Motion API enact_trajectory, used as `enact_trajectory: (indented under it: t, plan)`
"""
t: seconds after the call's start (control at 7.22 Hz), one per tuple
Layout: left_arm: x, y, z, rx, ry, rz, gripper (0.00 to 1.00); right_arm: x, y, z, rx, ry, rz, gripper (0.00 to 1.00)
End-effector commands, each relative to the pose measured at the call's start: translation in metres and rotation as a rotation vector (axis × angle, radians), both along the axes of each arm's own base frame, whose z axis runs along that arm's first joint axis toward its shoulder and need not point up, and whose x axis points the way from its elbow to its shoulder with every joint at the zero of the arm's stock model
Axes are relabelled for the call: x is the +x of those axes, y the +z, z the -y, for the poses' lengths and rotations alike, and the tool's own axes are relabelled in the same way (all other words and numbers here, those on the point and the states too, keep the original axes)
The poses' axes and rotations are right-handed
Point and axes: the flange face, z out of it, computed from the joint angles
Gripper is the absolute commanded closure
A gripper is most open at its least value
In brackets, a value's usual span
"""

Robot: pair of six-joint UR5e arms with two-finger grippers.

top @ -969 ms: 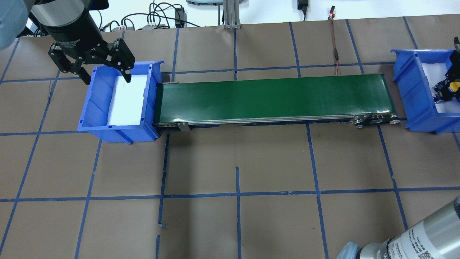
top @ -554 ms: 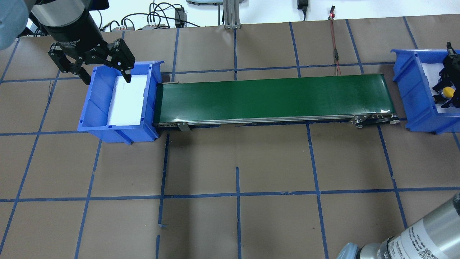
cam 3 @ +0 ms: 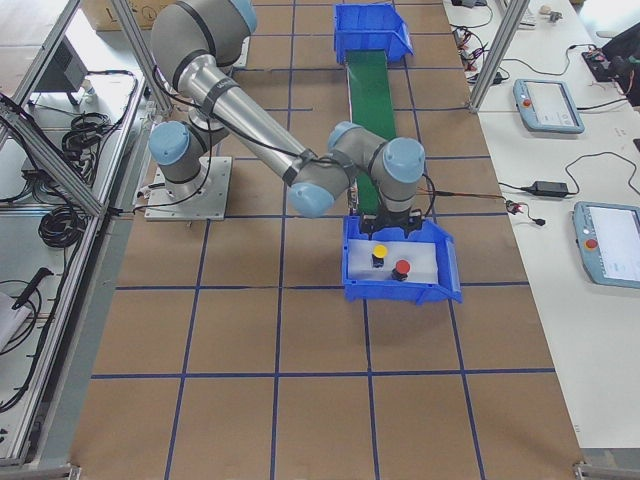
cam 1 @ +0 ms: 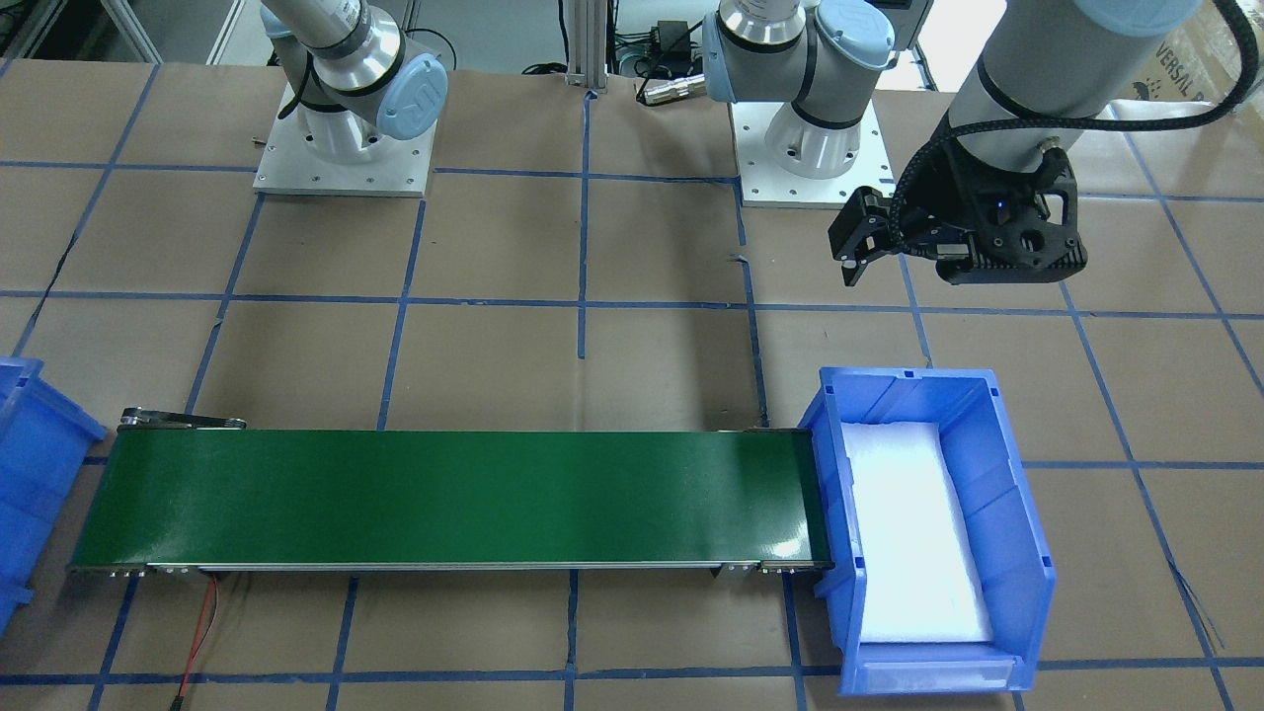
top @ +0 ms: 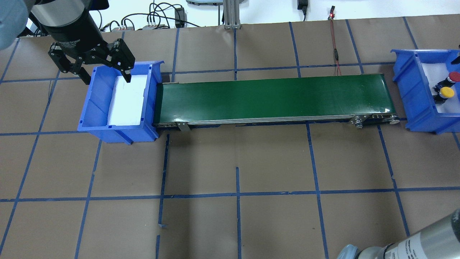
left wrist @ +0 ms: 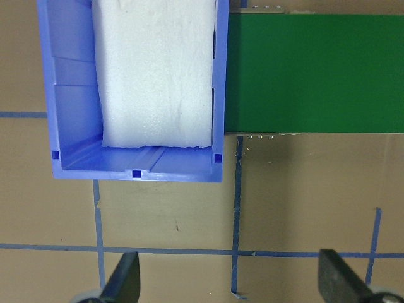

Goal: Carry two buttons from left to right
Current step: 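Lower the yellow button onto the foam and open the right gripper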

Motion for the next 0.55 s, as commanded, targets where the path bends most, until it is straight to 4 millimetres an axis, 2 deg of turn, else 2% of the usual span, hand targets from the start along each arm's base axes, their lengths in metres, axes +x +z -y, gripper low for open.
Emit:
enact_trajectory:
  t: [0.0, 0.14, 0.28, 0.42]
  plan:
    - [0.000, 0.000, 0.000, 0.000, 0.002, -0.001, 0.00, 0.111, 0.102, -0.010, -0.045, -0.201, 0.029, 0.00]
    - [0.000, 0.000, 0.000, -0.002, 0.002, -0.001, 0.00, 0.177, 0.128, -0.020, -0.038, -0.291, 0.053, 0.00]
    - [0.000, -0.001, 0.001, 0.001, 0.002, -0.001, 0.00, 0.221, 0.129, -0.028, 0.027, -0.463, 0.089, 0.00]
    - [0.000, -0.001, 0.000, 0.001, 0.002, -0.001, 0.00, 0.255, 0.128, -0.028, 0.046, -0.622, 0.105, 0.00]
